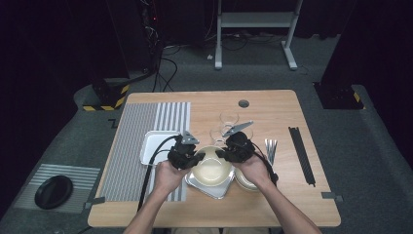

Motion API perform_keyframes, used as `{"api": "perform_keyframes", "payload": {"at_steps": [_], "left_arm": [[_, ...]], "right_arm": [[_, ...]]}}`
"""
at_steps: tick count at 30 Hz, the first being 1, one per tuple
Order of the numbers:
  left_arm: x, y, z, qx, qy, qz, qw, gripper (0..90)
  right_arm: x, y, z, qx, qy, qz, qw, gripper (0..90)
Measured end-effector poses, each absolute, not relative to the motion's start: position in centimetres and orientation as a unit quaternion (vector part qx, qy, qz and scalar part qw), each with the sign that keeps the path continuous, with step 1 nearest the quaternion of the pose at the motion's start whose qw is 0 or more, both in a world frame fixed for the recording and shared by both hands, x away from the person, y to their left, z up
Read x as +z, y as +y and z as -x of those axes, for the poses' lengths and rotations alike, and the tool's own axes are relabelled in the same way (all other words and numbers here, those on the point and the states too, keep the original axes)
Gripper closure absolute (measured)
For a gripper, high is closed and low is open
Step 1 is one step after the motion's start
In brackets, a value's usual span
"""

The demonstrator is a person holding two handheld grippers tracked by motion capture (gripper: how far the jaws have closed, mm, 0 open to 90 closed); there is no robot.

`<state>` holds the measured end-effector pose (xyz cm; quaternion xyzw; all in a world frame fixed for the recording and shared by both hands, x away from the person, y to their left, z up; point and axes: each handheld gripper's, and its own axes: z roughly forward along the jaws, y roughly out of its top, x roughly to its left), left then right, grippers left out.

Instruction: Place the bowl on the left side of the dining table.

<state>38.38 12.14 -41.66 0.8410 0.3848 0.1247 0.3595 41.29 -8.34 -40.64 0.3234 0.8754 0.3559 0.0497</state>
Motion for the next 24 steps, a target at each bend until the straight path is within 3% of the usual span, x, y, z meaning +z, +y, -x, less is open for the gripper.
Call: {"api": "perform_keyframes", "payload": {"at_steps": [24], "left_arm": [[-41.12, 12.37, -38.03, 0.137, 0.392, -0.830, 0.373, 83.3]], "right_arm": [[-40.02, -8.27, -40.70, 0.364, 0.875, -0.311, 0.075, 80.3]]}}
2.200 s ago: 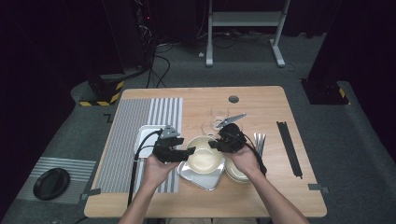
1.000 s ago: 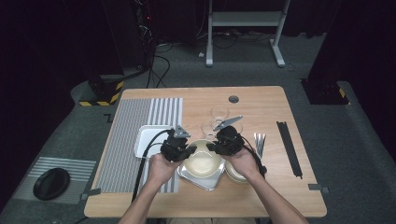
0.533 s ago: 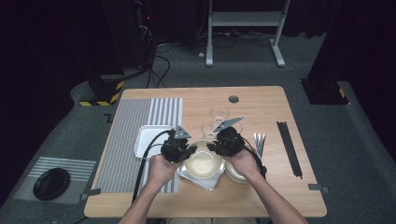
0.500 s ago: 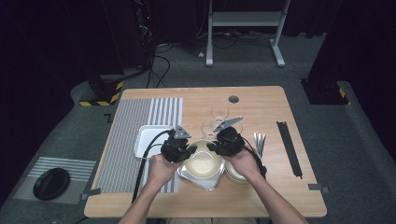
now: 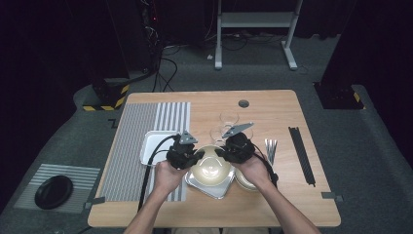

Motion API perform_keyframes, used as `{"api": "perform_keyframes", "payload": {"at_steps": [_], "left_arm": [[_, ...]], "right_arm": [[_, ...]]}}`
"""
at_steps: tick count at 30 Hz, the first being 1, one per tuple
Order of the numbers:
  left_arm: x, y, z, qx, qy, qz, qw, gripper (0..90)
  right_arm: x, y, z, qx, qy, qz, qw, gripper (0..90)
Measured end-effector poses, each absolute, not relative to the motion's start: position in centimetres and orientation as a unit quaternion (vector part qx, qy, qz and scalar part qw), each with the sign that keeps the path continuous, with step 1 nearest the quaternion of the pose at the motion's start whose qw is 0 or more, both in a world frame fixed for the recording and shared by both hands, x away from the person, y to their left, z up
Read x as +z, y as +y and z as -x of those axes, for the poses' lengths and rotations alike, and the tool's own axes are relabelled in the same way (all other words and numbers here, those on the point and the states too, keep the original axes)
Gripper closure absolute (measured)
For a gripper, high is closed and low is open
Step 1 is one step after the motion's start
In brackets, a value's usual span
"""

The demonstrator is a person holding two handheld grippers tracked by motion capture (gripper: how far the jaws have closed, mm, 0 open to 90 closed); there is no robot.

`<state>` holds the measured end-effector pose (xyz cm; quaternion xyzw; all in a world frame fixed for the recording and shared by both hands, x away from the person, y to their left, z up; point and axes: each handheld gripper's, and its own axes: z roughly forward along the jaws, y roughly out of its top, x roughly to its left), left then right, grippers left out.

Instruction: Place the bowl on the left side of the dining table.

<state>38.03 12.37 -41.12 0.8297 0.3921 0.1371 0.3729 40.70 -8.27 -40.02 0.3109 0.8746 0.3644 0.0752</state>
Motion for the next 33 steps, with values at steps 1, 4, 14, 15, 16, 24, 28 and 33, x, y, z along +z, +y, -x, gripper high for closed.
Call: {"api": "perform_keyframes", "payload": {"at_steps": [1, 4, 14, 15, 16, 24, 28, 33], "left_arm": [[-41.1, 12.4, -38.0, 0.137, 0.392, -0.830, 0.373, 83.3], [-41.3, 12.3, -38.0, 0.143, 0.391, -0.833, 0.363, 83.2], [-41.2, 12.4, -38.1, 0.141, 0.399, -0.830, 0.363, 83.2], [-41.2, 12.4, -38.1, 0.141, 0.399, -0.830, 0.363, 83.2], [-41.2, 12.4, -38.0, 0.139, 0.408, -0.825, 0.365, 83.2], [-41.0, 12.7, -38.1, 0.137, 0.413, -0.820, 0.371, 83.2], [-40.9, 12.9, -38.1, 0.138, 0.417, -0.818, 0.371, 83.2], [-40.8, 13.3, -38.1, 0.139, 0.420, -0.816, 0.372, 83.1]], "right_arm": [[-40.0, -8.3, -40.7, 0.367, 0.874, -0.311, 0.075, 79.4], [-39.8, -8.5, -40.7, 0.374, 0.871, -0.310, 0.077, 74.2], [-39.3, -9.9, -40.2, 0.413, 0.851, -0.311, 0.095, 60.5], [-39.2, -10.1, -40.1, 0.417, 0.850, -0.308, 0.098, 59.7], [-39.1, -10.3, -40.1, 0.424, 0.846, -0.308, 0.100, 58.6], [-38.6, -12.0, -39.6, 0.455, 0.826, -0.310, 0.122, 52.2], [-38.4, -12.7, -39.5, 0.463, 0.821, -0.313, 0.120, 52.0], [-38.4, -13.8, -39.3, 0.474, 0.809, -0.320, 0.137, 50.5]]}}
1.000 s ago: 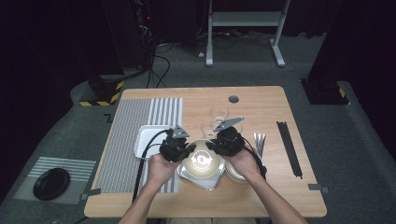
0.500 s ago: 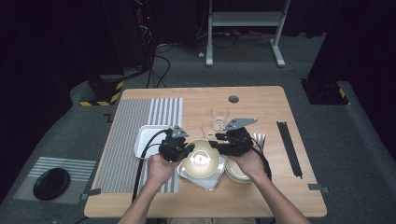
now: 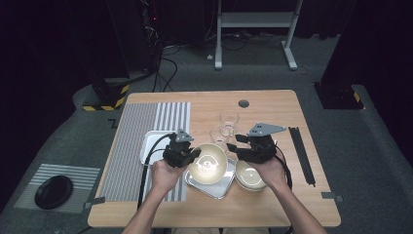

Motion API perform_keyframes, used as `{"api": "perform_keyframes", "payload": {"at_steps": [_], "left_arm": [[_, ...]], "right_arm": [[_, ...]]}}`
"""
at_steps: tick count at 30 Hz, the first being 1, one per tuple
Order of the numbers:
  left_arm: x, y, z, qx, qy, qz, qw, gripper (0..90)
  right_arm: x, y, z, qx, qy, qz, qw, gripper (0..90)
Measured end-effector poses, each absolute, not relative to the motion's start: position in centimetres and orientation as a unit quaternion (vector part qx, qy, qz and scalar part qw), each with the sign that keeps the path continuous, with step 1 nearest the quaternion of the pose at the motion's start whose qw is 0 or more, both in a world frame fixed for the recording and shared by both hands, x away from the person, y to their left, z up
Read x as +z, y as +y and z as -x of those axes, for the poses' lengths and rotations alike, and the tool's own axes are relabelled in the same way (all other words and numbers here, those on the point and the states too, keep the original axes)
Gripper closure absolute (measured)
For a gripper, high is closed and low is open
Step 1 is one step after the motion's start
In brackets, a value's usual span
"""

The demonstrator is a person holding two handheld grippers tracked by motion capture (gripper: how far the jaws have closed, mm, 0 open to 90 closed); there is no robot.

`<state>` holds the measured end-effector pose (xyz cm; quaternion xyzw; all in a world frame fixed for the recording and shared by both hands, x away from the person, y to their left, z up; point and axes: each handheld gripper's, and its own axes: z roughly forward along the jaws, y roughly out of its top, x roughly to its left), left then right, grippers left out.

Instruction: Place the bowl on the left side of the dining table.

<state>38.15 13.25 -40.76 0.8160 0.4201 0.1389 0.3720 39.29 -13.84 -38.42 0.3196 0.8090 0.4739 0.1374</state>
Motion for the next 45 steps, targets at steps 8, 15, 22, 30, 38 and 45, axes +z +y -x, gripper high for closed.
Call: {"api": "perform_keyframes", "payload": {"at_steps": [8, 15, 22, 30, 38, 45], "left_arm": [[-40.7, 13.4, -38.2, 0.141, 0.423, -0.816, 0.369, 83.1], [-40.7, 13.4, -38.2, 0.138, 0.430, -0.814, 0.367, 83.1], [-40.7, 13.8, -38.2, 0.140, 0.430, -0.813, 0.368, 83.1], [-40.6, 14.3, -38.2, 0.141, 0.434, -0.810, 0.367, 83.0], [-40.6, 14.6, -38.2, 0.141, 0.440, -0.808, 0.366, 83.0], [-40.4, 15.3, -38.1, 0.143, 0.445, -0.803, 0.369, 83.0]], "right_arm": [[-39.0, -16.1, -39.1, 0.480, 0.791, -0.346, 0.154, 46.8], [-39.3, -17.8, -39.0, 0.487, 0.777, -0.365, 0.160, 45.4], [-39.9, -19.8, -38.8, 0.494, 0.760, -0.387, 0.169, 45.3], [-41.0, -22.1, -38.4, 0.499, 0.740, -0.411, 0.187, 49.7], [-41.8, -23.7, -38.1, 0.494, 0.731, -0.428, 0.196, 52.8], [-43.6, -25.5, -37.9, 0.482, 0.721, -0.459, 0.194, 52.1]]}}
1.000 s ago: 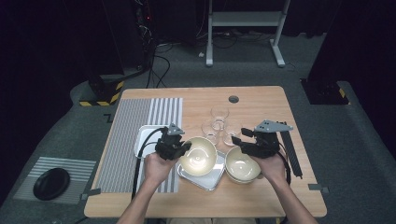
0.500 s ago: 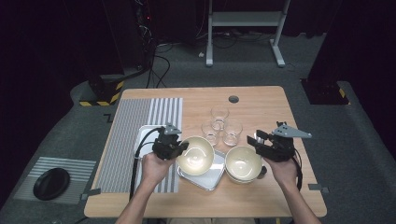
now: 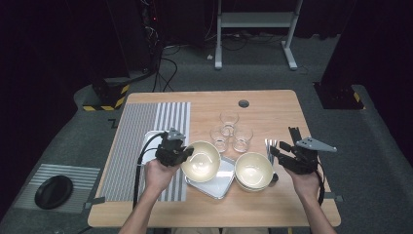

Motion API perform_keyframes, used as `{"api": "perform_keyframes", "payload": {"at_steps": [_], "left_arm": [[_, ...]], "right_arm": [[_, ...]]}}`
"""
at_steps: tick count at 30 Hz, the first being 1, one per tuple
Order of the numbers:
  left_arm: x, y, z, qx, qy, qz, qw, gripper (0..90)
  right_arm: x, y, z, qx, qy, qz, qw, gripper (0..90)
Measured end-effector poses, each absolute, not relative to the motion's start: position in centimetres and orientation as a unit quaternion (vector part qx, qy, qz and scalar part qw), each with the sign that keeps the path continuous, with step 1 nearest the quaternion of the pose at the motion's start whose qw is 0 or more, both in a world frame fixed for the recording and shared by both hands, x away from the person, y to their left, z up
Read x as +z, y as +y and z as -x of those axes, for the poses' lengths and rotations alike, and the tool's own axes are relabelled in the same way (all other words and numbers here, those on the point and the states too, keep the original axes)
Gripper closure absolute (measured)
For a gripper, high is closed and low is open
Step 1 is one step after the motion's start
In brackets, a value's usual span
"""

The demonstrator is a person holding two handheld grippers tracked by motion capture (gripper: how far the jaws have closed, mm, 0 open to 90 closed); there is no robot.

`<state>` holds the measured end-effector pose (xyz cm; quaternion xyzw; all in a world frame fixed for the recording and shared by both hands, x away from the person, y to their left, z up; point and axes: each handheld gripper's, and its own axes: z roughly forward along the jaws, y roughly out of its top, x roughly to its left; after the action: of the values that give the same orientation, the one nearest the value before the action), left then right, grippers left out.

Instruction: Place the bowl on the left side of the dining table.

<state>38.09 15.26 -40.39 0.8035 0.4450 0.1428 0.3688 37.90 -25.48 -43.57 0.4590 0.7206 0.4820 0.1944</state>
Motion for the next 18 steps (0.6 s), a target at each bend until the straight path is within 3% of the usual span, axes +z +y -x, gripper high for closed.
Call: {"api": "perform_keyframes", "payload": {"at_steps": [18], "left_arm": [[-40.2, 16.6, -37.9, 0.152, 0.461, -0.793, 0.368, 83.0]], "right_arm": [[-48.1, -27.4, -37.3, 0.430, 0.726, -0.498, 0.202, 55.2]]}}
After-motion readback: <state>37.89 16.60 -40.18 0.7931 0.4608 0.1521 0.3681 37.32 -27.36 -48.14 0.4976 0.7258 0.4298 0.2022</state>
